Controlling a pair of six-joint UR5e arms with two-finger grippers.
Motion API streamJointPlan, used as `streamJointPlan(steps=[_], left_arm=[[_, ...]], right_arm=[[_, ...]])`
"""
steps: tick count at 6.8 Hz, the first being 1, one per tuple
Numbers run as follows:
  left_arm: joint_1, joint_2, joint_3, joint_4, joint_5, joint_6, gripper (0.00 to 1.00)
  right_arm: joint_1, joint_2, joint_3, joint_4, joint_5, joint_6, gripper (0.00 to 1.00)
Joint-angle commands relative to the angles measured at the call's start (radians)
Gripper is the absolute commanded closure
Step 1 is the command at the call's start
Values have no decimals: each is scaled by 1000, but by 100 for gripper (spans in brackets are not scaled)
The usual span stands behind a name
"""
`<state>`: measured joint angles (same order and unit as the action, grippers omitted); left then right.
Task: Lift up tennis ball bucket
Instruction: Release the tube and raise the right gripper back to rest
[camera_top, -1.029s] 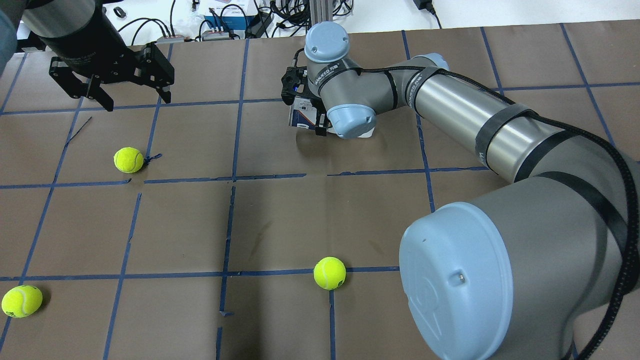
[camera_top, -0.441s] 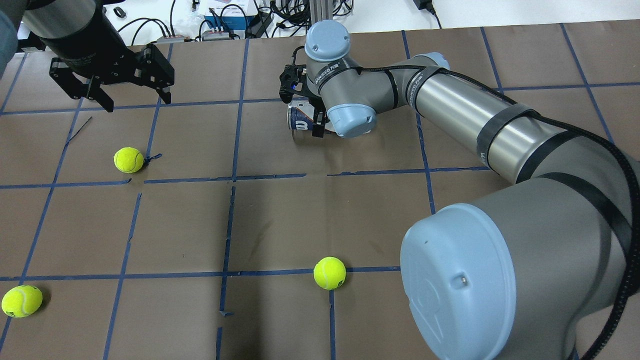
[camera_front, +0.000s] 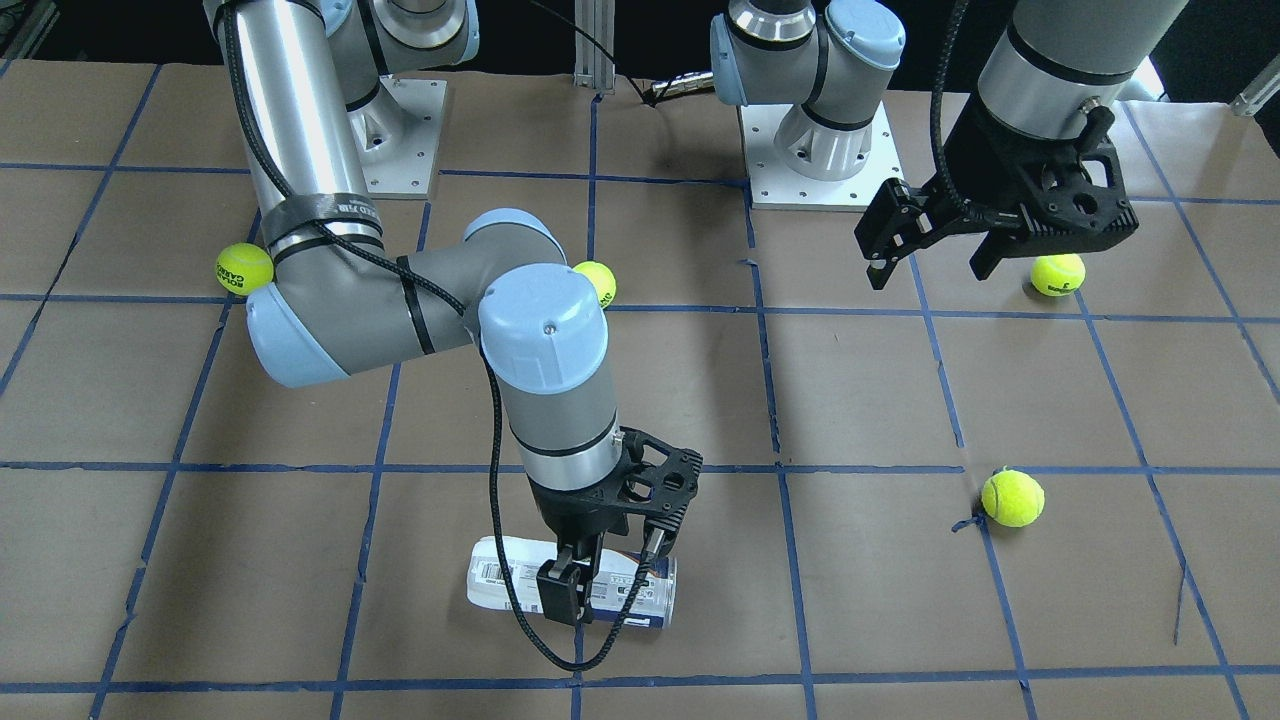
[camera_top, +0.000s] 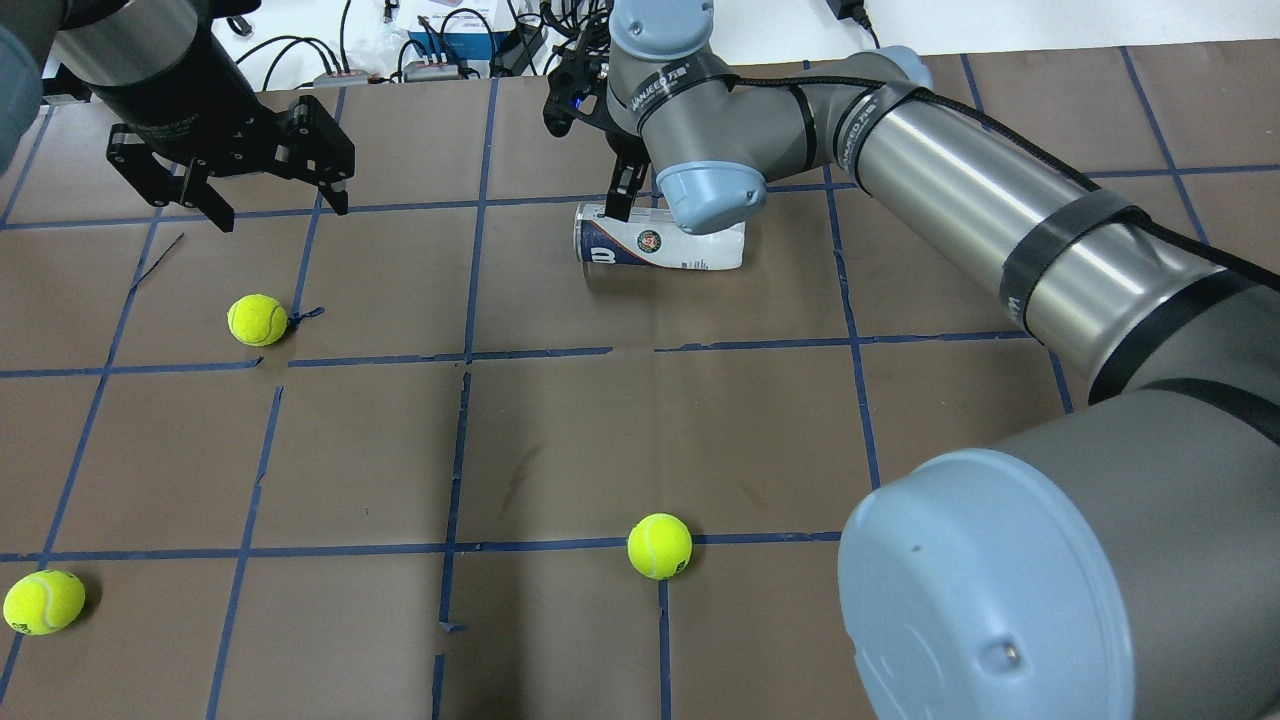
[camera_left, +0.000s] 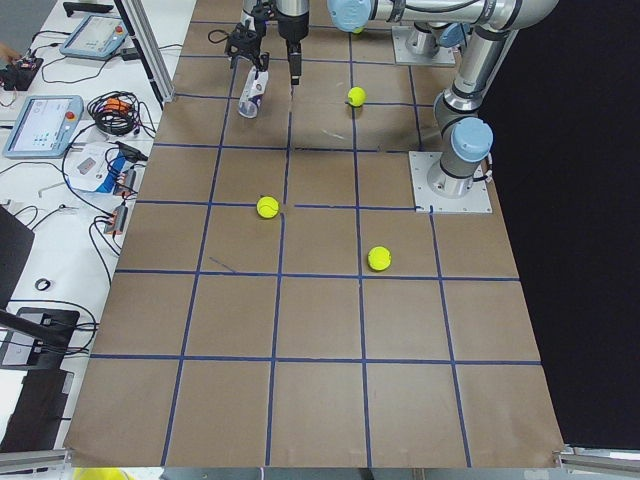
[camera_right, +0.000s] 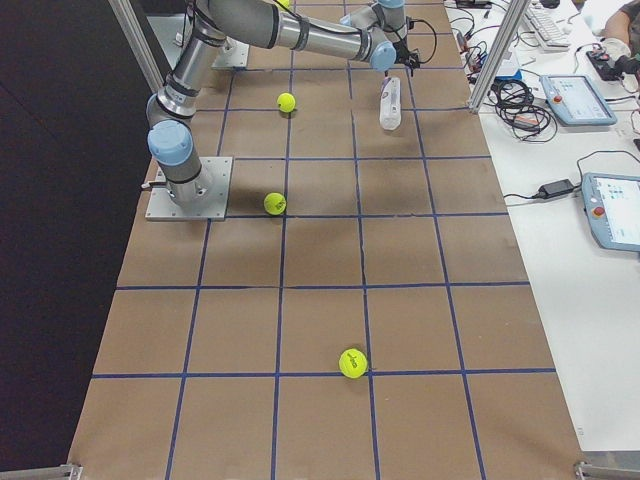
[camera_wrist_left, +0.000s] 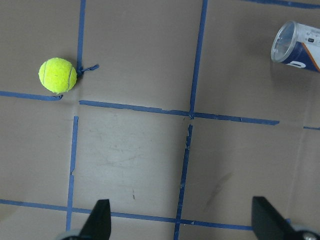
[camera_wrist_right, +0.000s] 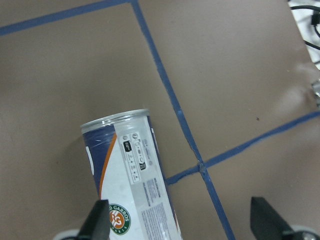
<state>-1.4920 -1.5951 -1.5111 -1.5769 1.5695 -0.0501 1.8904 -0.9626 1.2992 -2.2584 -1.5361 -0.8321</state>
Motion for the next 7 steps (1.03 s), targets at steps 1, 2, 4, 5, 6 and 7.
streamJointPlan(steps=[1,2,4,5,6,7], left_arm=[[4,-32,-4,0,-25,-7,0],[4,-92,18,12,-35,1,0],[1,-265,98,99,-202,-4,0],[1,-357,129,200,-280,5,0],[-5,-449,127,322,-387,6,0],[-7,-513,124,398,-458,9,0]], right_arm=[[-74,-111,-8,133,-7,263,0],[-132,-164,-8,246,-10,359,0],[-246,-284,6,551,-98,538,0],[-287,-324,15,706,-114,600,0],[-338,-341,44,796,-105,696,0],[-341,-369,86,795,-99,740,0]])
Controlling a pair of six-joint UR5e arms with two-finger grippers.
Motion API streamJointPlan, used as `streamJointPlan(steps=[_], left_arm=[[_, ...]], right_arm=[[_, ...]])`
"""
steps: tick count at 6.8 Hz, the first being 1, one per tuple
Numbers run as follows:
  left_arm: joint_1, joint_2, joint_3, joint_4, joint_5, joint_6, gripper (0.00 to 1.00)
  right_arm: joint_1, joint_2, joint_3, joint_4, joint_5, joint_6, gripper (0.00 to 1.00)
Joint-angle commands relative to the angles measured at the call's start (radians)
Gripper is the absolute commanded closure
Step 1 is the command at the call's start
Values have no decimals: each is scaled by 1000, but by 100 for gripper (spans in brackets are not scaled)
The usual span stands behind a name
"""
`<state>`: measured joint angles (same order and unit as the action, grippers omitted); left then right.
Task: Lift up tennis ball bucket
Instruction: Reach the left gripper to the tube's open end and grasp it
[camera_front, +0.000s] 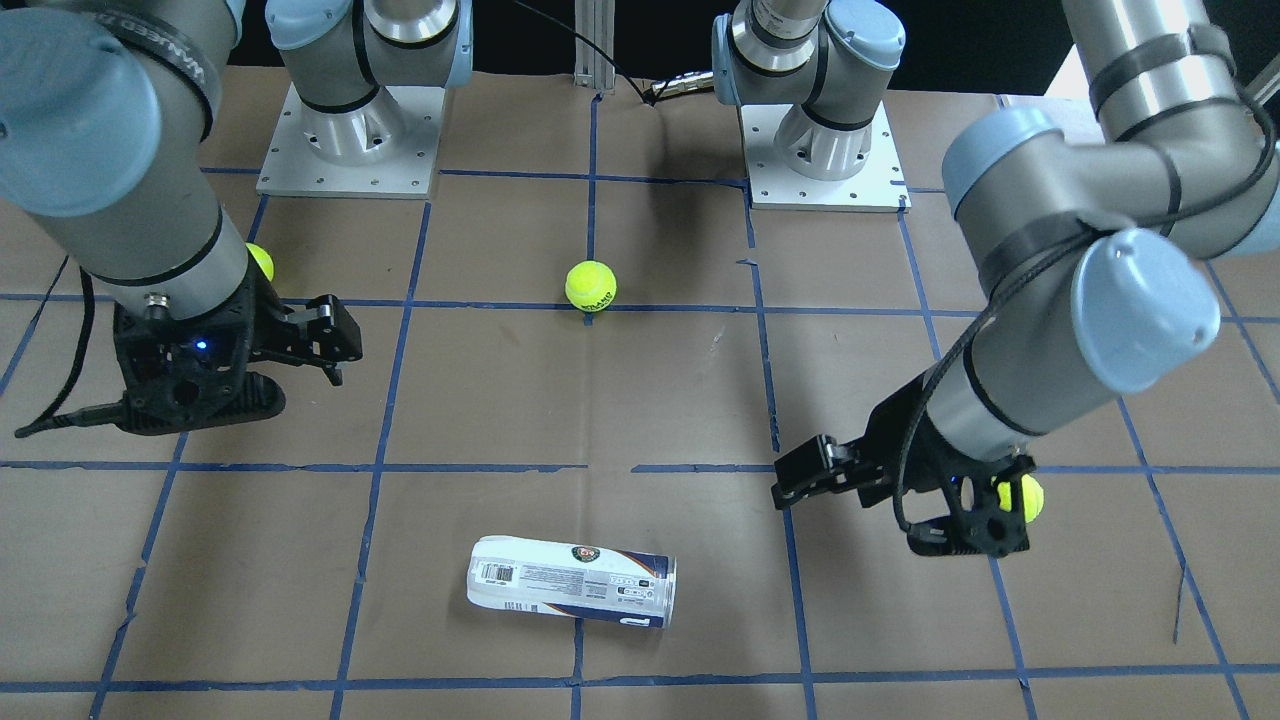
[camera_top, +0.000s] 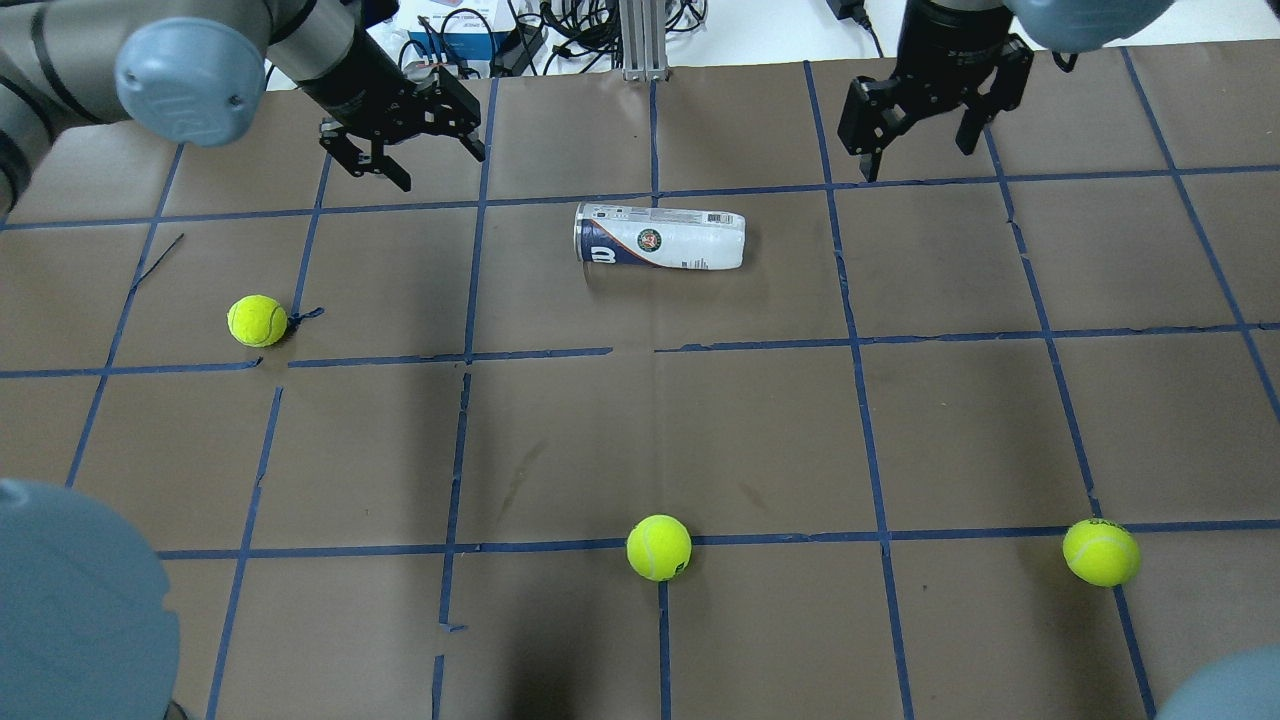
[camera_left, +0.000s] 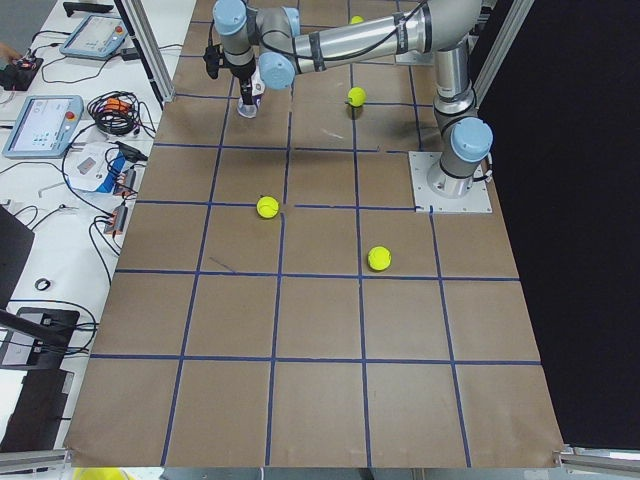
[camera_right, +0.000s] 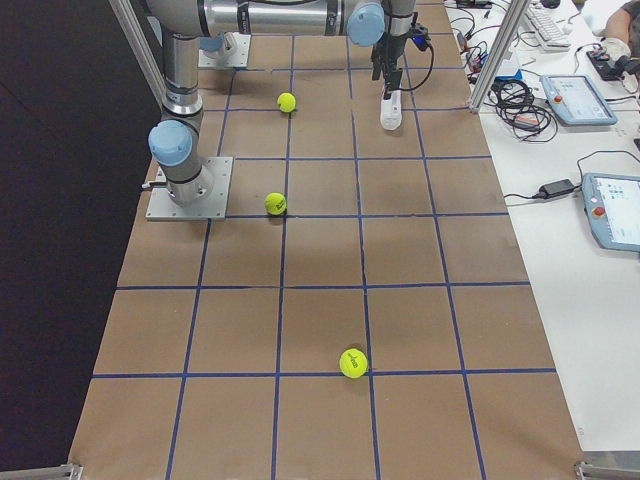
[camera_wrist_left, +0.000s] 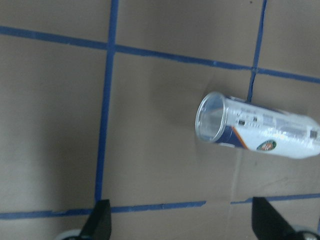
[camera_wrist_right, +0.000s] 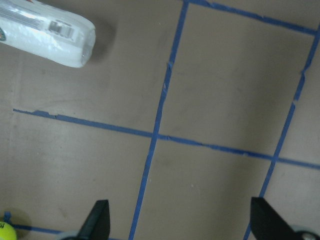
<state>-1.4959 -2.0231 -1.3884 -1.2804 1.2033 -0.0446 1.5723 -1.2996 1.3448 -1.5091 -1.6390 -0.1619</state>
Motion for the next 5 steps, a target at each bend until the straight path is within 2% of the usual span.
streamJointPlan(steps=[1,4,5], left_arm=[[-6,-129,-7,162,-170,9,0],[-47,-233,-23,295,-267,54,0],[-67,-246,-43,296,-334,52,1]], right_arm=[[-23,-67,83,41,2,67,0],[-23,-69,70,35,-5,67,0],[-23,-70,70,35,1,62,0]])
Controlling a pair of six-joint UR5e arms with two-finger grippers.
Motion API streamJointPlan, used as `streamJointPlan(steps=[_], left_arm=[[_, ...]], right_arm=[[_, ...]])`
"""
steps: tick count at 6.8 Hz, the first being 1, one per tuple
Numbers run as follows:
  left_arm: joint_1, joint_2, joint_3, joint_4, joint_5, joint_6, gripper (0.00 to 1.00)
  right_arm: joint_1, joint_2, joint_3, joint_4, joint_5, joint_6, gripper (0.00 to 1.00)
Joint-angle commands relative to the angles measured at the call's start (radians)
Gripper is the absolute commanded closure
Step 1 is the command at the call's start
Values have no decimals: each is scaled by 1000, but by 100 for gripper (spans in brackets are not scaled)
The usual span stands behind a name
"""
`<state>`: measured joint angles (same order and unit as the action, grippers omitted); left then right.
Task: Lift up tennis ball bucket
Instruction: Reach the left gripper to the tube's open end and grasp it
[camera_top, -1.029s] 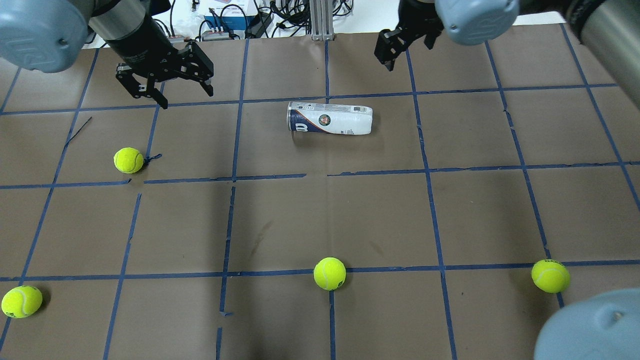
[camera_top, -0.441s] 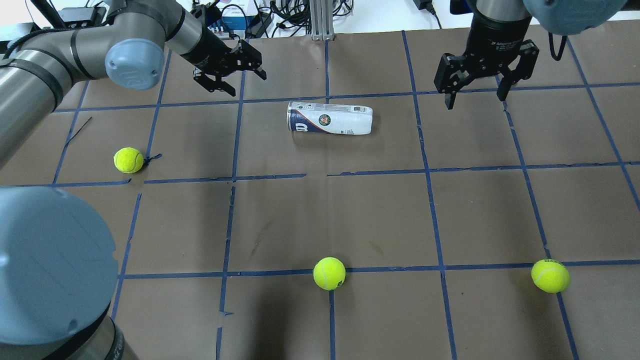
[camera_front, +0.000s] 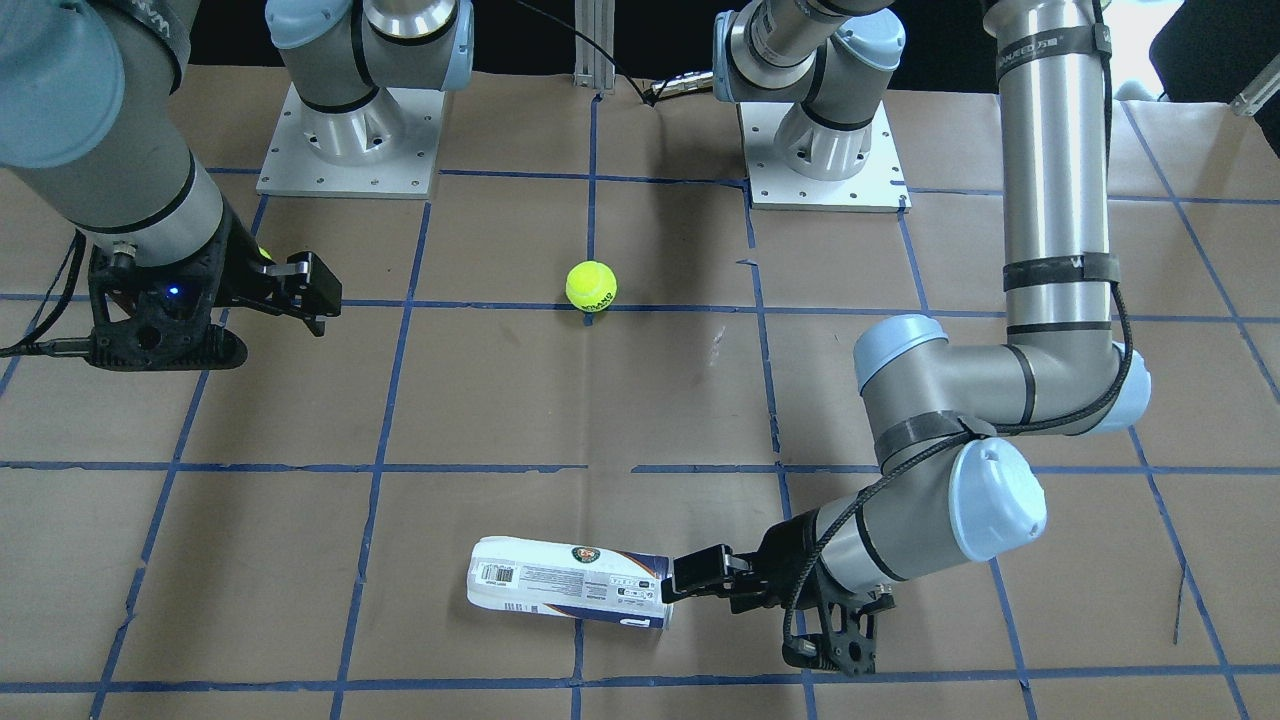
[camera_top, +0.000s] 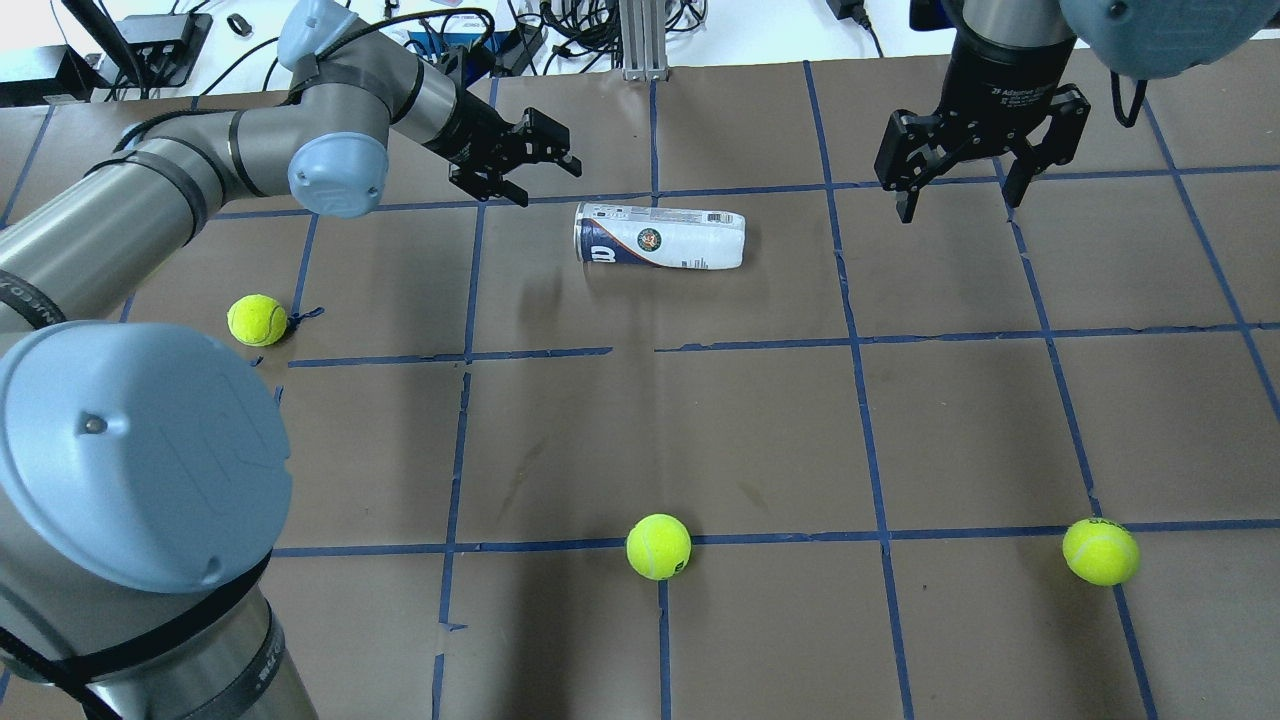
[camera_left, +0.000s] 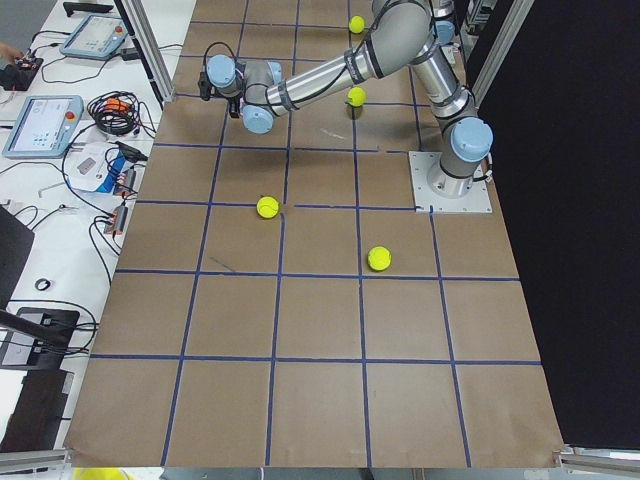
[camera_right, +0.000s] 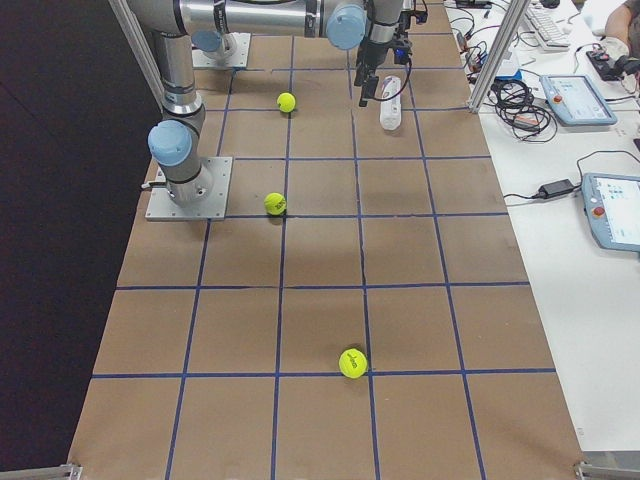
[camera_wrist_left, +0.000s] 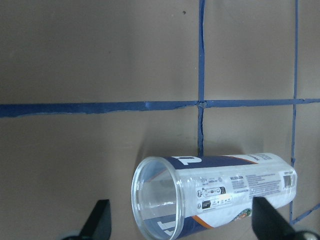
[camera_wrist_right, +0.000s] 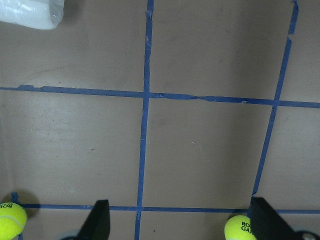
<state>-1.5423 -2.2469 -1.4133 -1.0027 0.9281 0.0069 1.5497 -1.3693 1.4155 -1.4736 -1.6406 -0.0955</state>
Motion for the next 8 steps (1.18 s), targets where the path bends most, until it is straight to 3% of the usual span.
streamJointPlan(steps=[1,2,4,5,8], left_arm=[[-25,-39,-30,18,-90,-2,2],[-25,-43,-35,15,-94,-8,8],[-27,-43,-62,18,-97,-10,56],[-25,-31,-62,16,-150,-33,73],[-30,85,-62,1,-198,-199,94]], right_arm=[[-2,-2,-3,-1,-2,-7,0],[-2,-4,-1,-1,1,-6,0],[-2,-5,2,-1,7,-6,0],[-2,-4,6,-1,7,-7,0],[-2,-4,8,2,8,-6,0]])
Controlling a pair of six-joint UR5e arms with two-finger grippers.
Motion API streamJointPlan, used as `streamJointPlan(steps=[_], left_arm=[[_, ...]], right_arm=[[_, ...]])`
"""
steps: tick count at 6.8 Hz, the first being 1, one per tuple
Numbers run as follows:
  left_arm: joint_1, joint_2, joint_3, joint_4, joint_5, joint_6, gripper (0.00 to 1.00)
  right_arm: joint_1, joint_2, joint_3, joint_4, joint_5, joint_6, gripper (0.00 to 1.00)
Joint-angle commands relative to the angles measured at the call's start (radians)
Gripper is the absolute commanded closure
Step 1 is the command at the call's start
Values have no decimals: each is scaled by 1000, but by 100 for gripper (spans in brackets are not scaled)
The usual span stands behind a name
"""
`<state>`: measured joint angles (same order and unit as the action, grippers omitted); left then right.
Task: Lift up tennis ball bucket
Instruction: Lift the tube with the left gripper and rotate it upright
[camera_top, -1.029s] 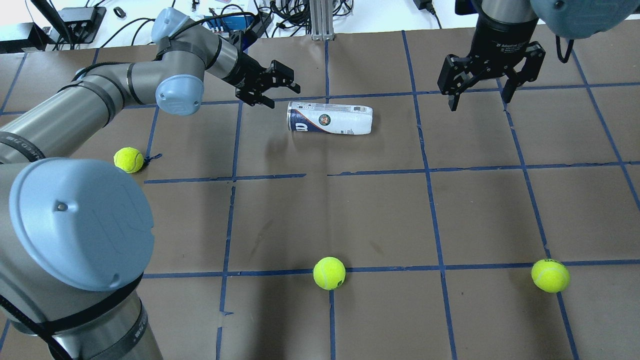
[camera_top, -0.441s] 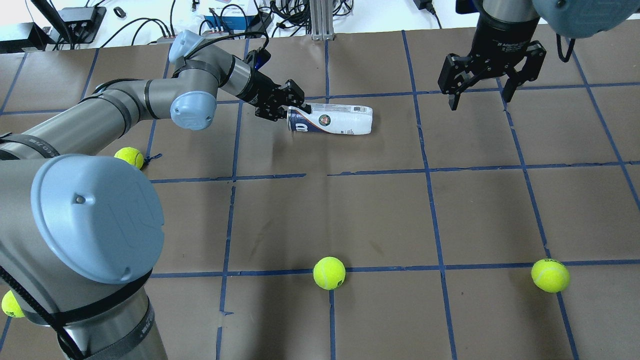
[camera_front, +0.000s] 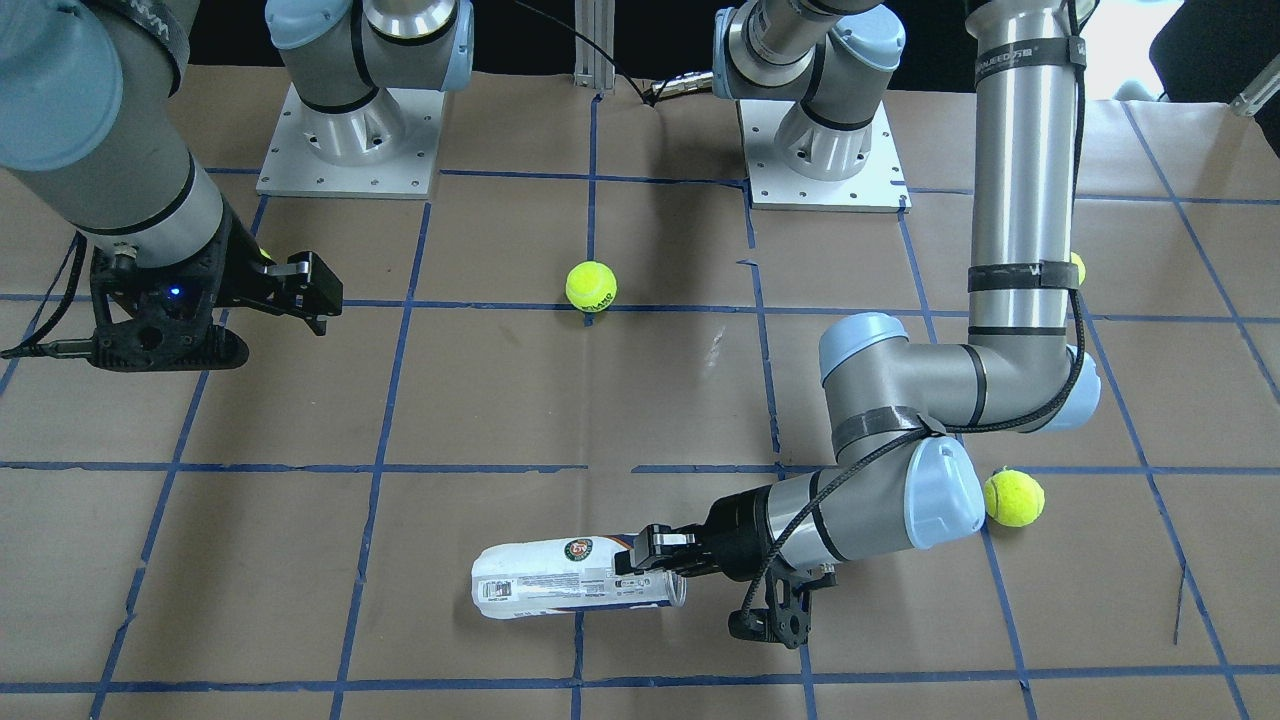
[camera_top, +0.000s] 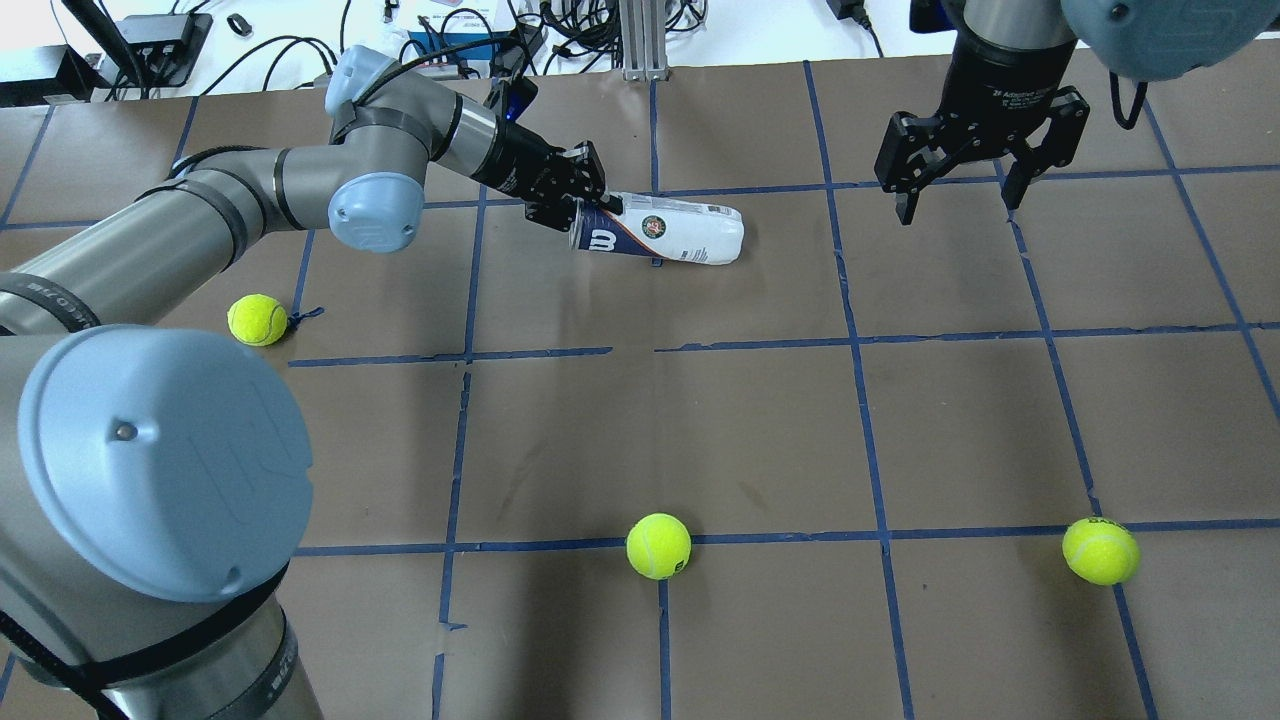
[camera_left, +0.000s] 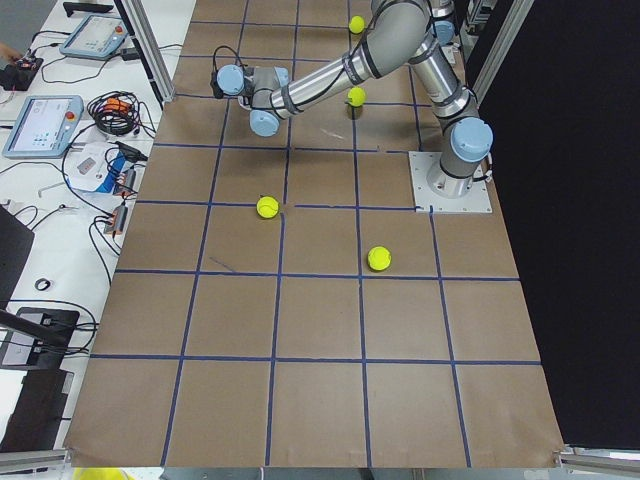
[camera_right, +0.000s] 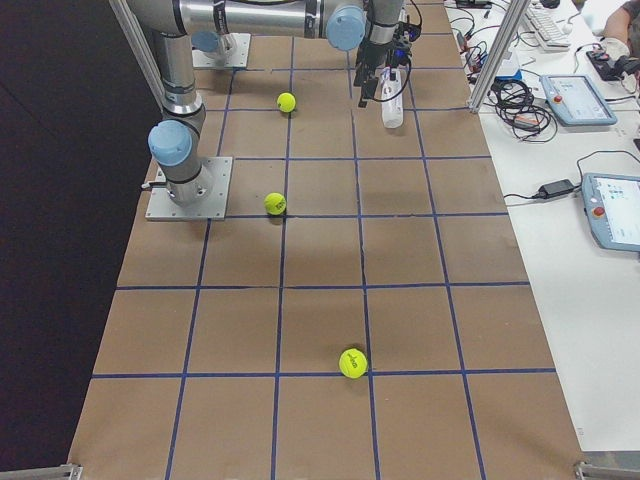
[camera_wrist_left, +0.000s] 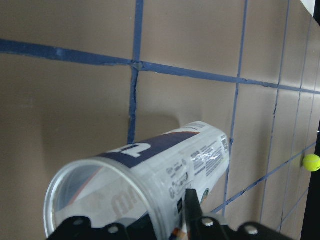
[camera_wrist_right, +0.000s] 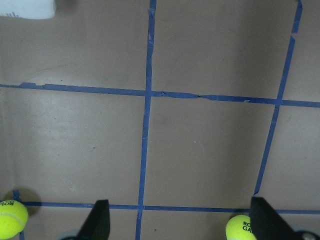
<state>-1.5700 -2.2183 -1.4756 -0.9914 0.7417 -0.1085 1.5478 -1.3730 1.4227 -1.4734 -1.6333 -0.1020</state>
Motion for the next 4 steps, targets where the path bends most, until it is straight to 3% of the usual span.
streamJointPlan(steps=[1,2,4], left_arm=[[-2,113,0,-16,-10,-142,99],[-7,158,3,-27,8,-193,100],[-11,232,34,-116,273,-191,100]], right_arm=[[0,0,2,2,1,-1,0],[0,0,1,4,1,1,0],[0,0,1,4,1,1,0]])
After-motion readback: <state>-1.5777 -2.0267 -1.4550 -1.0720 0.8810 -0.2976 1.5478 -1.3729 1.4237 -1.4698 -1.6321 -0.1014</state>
